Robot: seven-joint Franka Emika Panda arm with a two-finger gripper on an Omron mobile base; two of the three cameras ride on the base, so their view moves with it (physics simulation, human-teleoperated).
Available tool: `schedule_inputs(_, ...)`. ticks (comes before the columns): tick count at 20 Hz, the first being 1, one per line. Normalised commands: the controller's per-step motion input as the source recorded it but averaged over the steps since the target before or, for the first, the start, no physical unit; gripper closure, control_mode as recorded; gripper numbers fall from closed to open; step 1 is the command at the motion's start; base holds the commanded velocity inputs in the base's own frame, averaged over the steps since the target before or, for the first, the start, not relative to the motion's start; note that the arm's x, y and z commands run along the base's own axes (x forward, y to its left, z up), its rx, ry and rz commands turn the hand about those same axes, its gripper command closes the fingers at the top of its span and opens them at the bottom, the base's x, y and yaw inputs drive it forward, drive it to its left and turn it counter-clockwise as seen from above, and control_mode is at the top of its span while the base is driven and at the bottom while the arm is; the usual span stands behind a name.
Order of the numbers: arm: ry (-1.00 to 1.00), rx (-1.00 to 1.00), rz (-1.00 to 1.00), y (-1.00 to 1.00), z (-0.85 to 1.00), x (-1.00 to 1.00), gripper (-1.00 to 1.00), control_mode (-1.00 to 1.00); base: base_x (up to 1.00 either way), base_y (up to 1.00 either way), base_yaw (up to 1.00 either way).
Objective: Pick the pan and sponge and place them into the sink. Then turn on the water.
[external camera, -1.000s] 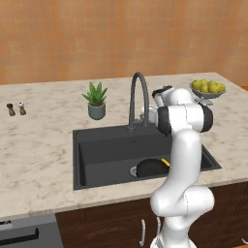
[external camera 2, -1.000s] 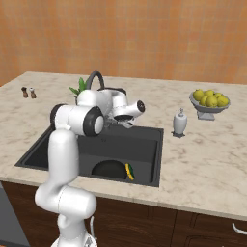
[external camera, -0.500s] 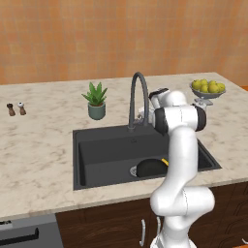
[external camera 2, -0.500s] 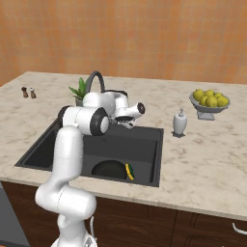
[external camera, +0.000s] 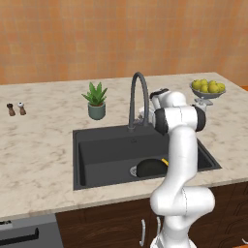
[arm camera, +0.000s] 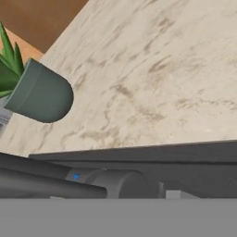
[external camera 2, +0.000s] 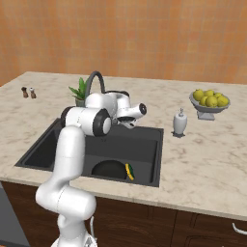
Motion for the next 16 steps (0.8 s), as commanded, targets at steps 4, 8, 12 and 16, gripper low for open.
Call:
schedule_inputs(4, 0.0, 0.02, -0.01, 0.0, -0.1, 0.01, 1.0, -1.0, 0.0, 0.0, 0.0)
schedule_inputs(8, 0.0, 0.07, -0.08, 0.03, -0.13, 0.01, 1.0, -1.0, 0.0, 0.0, 0.0)
schedule_inputs(12, 0.05, 0.17, -0.1, 0.0, -0.04, 0.06, 1.0, -1.0, 0.0, 0.0, 0.0)
schedule_inputs(16, 0.18, 0.23, -0.15, -0.03, 0.0, 0.2, 1.0, -1.0, 0.0, 0.0, 0.0)
